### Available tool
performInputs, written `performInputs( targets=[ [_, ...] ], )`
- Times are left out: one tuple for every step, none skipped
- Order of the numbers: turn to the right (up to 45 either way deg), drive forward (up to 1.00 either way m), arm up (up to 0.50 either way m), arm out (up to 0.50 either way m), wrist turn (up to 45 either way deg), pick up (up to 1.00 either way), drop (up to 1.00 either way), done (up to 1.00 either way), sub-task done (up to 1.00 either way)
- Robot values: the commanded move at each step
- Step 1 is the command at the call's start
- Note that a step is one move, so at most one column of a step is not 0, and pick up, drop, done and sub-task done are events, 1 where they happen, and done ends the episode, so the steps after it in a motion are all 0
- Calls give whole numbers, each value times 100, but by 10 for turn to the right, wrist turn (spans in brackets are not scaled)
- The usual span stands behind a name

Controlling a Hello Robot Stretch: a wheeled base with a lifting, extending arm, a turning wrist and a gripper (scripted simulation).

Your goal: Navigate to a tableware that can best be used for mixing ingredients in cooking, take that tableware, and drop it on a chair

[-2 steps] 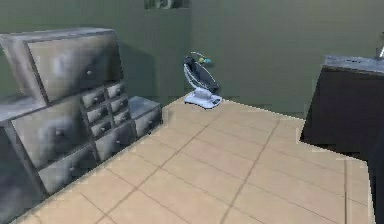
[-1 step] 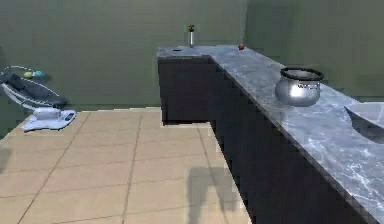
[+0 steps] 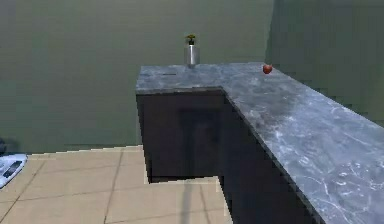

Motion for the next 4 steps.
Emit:
performInputs(
  targets=[
    [60, 0, 0, 0, 0, 0, 0, 0, 0],
    [0, 20, 0, 0, 0, 0, 0, 0, 0],
    [150, 0, 0, 0, 0, 0, 0, 0, 0],
    [0, 0, 50, 0, 0, 0, 0, 0, 0]
  ],
)
